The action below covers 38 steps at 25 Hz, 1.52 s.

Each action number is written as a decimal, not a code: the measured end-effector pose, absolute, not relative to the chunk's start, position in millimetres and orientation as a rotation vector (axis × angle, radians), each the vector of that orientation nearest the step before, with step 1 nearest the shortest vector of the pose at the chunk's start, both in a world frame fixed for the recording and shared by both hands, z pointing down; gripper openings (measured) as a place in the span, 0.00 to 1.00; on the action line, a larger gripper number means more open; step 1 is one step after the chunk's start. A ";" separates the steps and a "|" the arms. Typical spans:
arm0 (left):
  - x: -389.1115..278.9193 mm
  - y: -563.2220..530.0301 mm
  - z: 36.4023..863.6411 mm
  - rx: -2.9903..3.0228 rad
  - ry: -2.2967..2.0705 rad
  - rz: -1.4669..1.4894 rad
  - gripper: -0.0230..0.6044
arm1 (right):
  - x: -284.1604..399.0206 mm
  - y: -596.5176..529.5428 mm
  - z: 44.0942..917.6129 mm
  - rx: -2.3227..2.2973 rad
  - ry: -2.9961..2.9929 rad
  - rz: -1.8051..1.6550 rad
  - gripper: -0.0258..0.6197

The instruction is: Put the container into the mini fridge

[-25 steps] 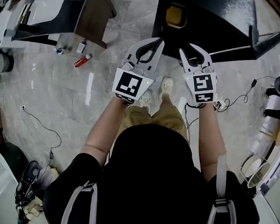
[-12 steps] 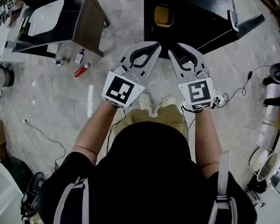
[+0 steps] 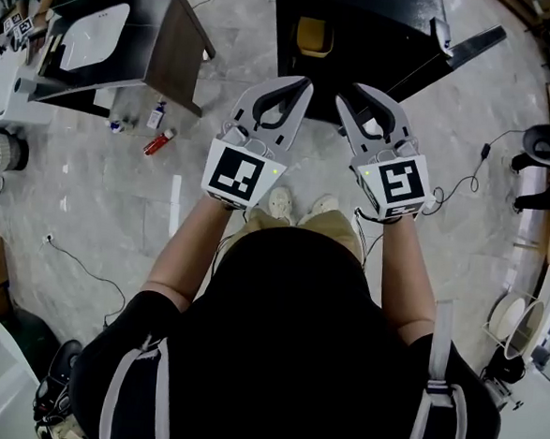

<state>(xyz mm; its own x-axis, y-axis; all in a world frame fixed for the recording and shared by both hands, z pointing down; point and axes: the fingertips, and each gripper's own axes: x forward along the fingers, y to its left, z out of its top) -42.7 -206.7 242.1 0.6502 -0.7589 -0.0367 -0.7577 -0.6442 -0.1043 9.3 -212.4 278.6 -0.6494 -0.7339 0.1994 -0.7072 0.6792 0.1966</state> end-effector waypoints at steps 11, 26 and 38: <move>-38.3 -196.4 235.7 -2.736 1.235 -0.081 0.07 | 3.8 -191.0 260.4 1.196 -2.687 -0.204 0.10; -45.1 -190.4 233.3 -2.728 1.239 -0.069 0.07 | -2.8 -188.7 256.2 1.235 -2.684 -0.230 0.10; -48.8 -188.1 225.1 -2.699 1.224 -0.034 0.07 | -4.2 -189.0 260.6 1.241 -2.668 -0.211 0.10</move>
<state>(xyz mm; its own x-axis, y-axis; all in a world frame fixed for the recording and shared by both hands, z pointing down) -48.8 -188.1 225.1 0.6613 -0.7483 -0.0525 -0.7442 -0.6457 -0.1708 -4.2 -189.0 260.6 -0.6309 -0.7677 0.1127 -0.7404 0.6390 0.2084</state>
